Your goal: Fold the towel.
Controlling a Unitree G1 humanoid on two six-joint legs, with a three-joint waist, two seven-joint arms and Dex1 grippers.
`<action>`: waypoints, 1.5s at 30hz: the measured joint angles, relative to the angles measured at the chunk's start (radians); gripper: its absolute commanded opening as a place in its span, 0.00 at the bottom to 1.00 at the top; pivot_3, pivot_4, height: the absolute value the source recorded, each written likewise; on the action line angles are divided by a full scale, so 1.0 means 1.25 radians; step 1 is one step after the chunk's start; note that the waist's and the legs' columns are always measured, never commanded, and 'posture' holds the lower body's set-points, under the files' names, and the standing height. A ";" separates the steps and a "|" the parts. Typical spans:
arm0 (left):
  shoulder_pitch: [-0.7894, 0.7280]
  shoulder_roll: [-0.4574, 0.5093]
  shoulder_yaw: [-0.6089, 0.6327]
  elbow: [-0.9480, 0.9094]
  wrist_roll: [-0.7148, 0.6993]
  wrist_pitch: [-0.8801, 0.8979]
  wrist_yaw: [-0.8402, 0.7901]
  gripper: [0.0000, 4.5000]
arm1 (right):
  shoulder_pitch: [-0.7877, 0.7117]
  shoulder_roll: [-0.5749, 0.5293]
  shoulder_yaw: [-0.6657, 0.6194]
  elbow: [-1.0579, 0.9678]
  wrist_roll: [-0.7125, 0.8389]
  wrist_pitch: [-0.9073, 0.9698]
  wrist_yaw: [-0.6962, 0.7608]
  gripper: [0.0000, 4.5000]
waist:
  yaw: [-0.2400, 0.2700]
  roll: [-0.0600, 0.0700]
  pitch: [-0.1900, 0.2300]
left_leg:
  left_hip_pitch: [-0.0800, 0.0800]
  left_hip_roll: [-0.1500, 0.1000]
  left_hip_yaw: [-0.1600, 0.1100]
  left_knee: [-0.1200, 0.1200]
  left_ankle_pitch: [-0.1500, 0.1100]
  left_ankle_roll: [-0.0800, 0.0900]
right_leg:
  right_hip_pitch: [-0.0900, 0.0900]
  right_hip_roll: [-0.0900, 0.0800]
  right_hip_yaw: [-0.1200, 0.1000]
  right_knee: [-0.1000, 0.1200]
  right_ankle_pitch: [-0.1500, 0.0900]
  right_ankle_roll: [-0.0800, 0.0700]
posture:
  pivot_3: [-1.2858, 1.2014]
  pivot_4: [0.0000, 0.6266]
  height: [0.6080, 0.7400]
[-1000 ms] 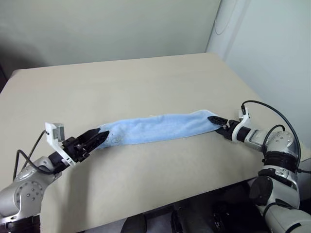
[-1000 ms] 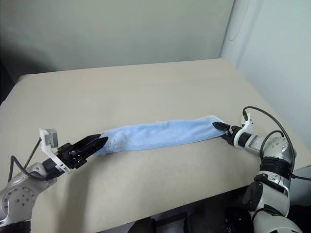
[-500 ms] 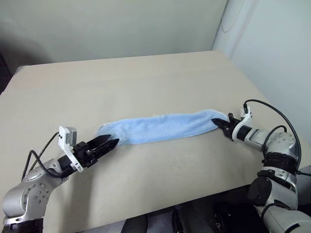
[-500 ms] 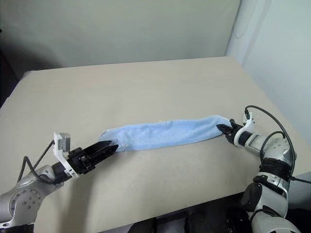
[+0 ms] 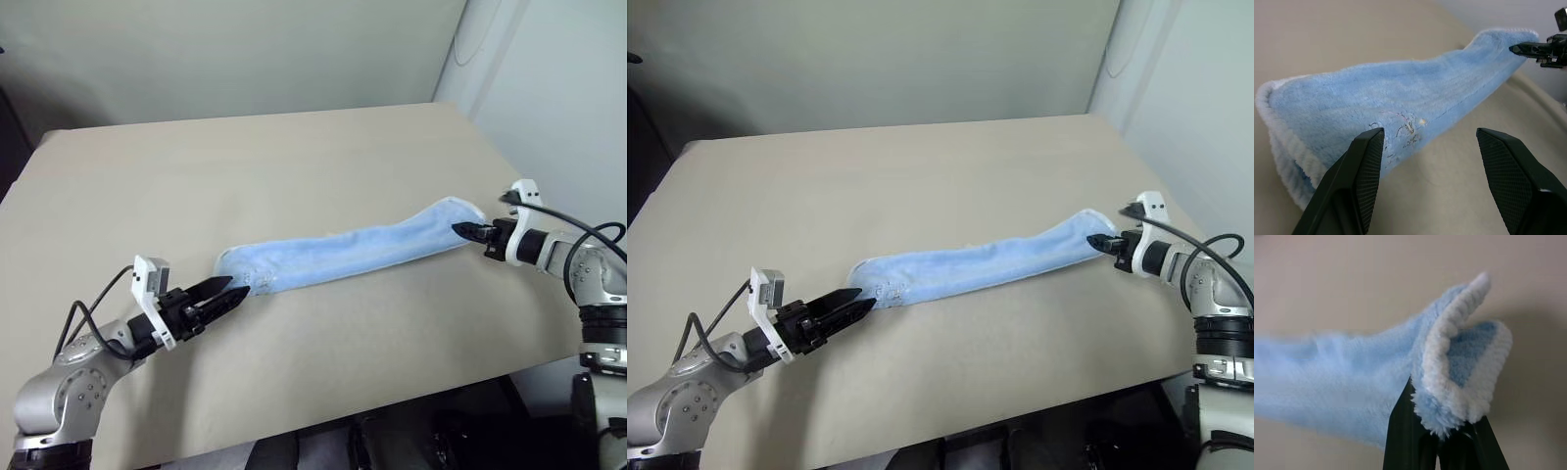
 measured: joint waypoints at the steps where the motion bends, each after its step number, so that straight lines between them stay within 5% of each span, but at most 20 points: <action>1: -0.002 0.000 -0.002 0.000 0.001 0.000 0.000 0.73 | -0.019 -0.013 0.032 0.000 -0.023 -0.031 0.028 0.01 | -0.001 0.000 0.000 | 0.000 0.000 0.000 0.000 0.000 0.000 | 0.000 0.000 0.000 0.000 0.000 0.000 | 0.52 0.24 1.00; 7: -0.019 -0.008 -0.022 0.000 0.003 -0.001 0.001 0.73 | -0.104 -0.022 0.187 -0.072 -0.132 -0.189 0.155 0.01 | -0.005 0.000 0.000 | 0.000 0.000 0.000 0.000 0.000 0.000 | 0.000 0.001 0.000 0.000 0.000 0.000 | 0.52 0.24 1.00; 16: -0.030 -0.029 -0.031 0.000 0.005 -0.007 0.009 0.73 | -0.156 0.117 0.411 -0.088 -0.281 -0.319 0.252 0.01 | -0.001 0.000 0.000 | 0.000 0.001 -0.001 0.000 0.000 0.000 | 0.000 0.000 -0.001 0.000 0.000 0.000 | 0.52 0.24 1.00; 22: -0.002 -0.034 -0.023 -0.010 0.005 -0.013 0.023 0.73 | -0.156 0.162 0.449 -0.064 -0.332 -0.355 0.272 0.01 | 0.002 0.000 0.000 | -0.001 0.001 -0.001 0.000 0.000 0.000 | 0.000 -0.001 -0.002 0.000 0.000 -0.001 | 0.52 0.24 1.00; 26: 0.010 -0.037 -0.023 -0.024 0.004 -0.015 0.029 0.73 | -0.156 0.192 0.451 -0.059 -0.333 -0.347 0.288 0.22 | 0.001 0.000 0.000 | -0.001 0.001 -0.001 0.000 0.000 -0.001 | -0.001 -0.001 -0.003 0.000 0.000 -0.002 | 0.52 0.24 1.00; 35: 0.018 -0.038 -0.016 -0.031 0.000 -0.015 0.032 0.73 | -0.145 0.195 0.413 -0.113 -0.269 -0.252 0.328 0.90 | 0.002 0.000 0.000 | -0.001 0.001 -0.001 0.000 0.001 -0.002 | -0.001 -0.001 -0.003 0.000 0.000 -0.003 | 0.52 0.24 1.00; 41: -0.001 -0.072 0.080 -0.032 -0.110 0.004 0.100 0.73 | -0.121 0.161 0.299 -0.177 -0.167 -0.190 0.345 0.90 | 0.003 0.000 0.000 | 0.000 0.001 -0.001 0.000 0.003 -0.006 | 0.000 0.000 -0.003 0.000 0.000 -0.003 | 0.52 0.24 1.00; 45: 0.018 -0.104 0.174 -0.032 -0.289 0.052 0.201 0.93 | -0.127 0.165 0.226 -0.157 -0.121 -0.180 0.330 0.91 | -0.002 0.000 0.000 | 0.000 0.001 0.000 0.000 0.006 -0.012 | 0.000 0.000 -0.003 0.000 0.000 -0.003 | 0.52 0.24 1.00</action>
